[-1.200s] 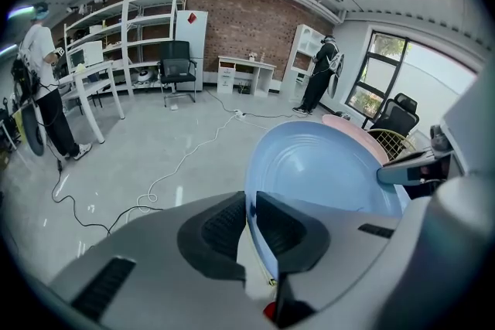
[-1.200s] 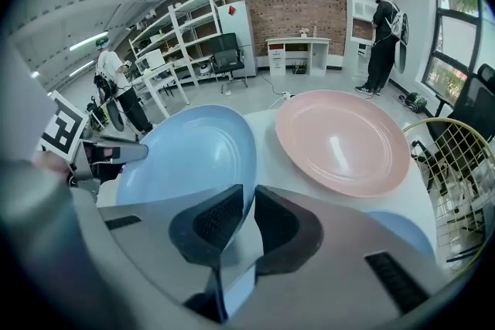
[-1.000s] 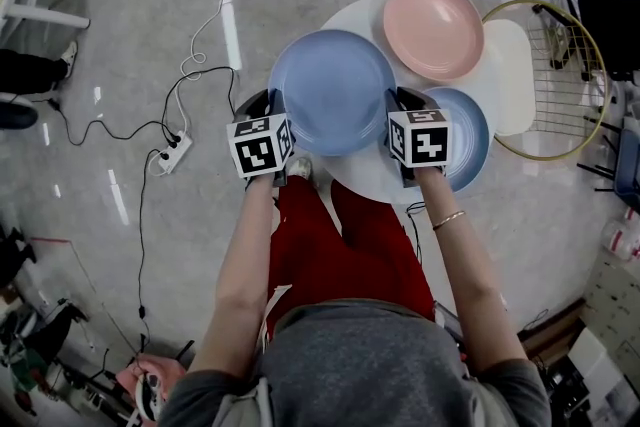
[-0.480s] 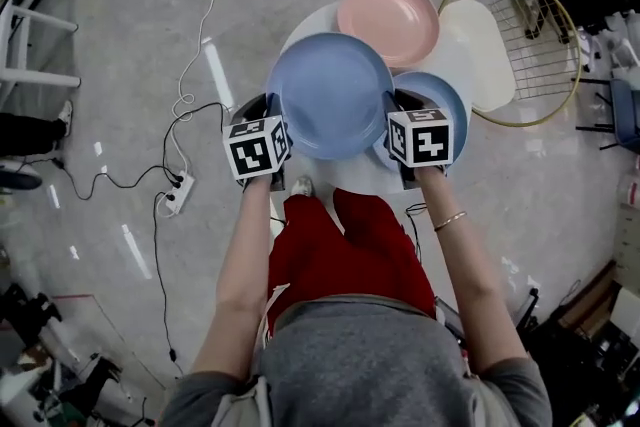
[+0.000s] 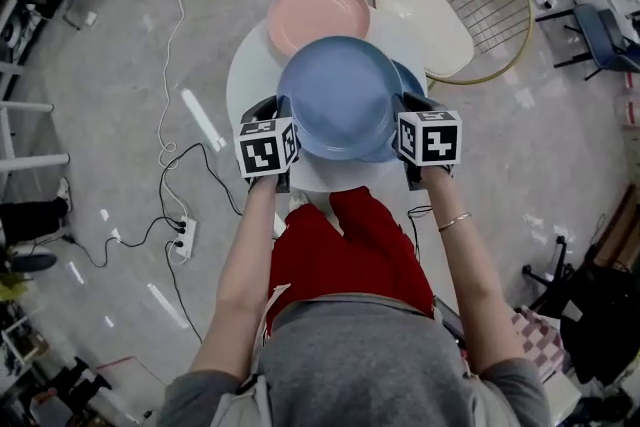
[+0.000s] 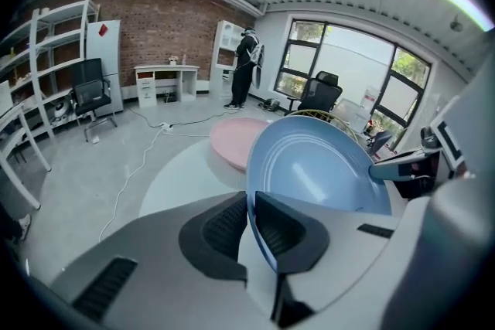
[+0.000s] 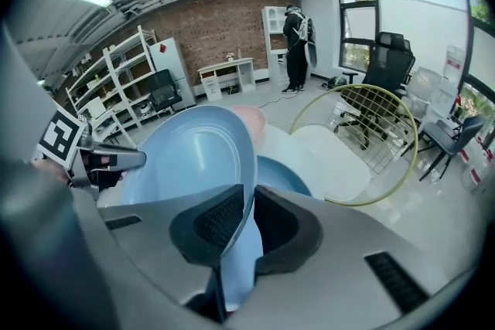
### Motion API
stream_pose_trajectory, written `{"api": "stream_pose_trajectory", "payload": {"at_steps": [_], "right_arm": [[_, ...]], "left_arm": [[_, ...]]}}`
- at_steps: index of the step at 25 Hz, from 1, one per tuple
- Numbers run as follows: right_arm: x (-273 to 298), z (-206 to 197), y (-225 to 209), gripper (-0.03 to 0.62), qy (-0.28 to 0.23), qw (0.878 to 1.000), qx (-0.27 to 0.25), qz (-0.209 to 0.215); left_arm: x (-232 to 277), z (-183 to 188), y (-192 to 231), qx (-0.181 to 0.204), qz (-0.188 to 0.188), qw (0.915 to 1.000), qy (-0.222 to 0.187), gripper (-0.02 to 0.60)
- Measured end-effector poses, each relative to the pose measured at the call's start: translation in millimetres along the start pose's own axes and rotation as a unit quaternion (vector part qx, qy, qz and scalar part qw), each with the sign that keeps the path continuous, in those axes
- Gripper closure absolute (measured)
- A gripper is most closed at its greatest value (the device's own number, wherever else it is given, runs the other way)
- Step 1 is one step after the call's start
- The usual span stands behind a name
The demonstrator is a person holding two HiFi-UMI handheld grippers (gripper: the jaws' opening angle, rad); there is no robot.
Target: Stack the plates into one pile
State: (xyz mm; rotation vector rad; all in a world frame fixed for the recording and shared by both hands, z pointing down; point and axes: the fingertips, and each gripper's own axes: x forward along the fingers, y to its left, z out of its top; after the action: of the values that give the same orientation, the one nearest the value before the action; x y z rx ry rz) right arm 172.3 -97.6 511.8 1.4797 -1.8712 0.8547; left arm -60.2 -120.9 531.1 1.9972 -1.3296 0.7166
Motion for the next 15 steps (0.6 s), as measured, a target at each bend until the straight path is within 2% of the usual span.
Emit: {"api": "stream_pose_trajectory", "payload": {"at_steps": [7, 15], "right_arm": [[-16.6, -37.6, -63.1, 0.536, 0.015, 0.998, 0.053, -0.042], [-16.1, -69.4, -88.5, 0.536, 0.041, 0.995, 0.072, -0.051]], "left_arm": [[35.1, -0.5, -63.5, 0.055, -0.040, 0.9970, 0.036, 0.538], [54.2, -15.9, -89.5, 0.083, -0.044, 0.9929, 0.074, 0.540]]}}
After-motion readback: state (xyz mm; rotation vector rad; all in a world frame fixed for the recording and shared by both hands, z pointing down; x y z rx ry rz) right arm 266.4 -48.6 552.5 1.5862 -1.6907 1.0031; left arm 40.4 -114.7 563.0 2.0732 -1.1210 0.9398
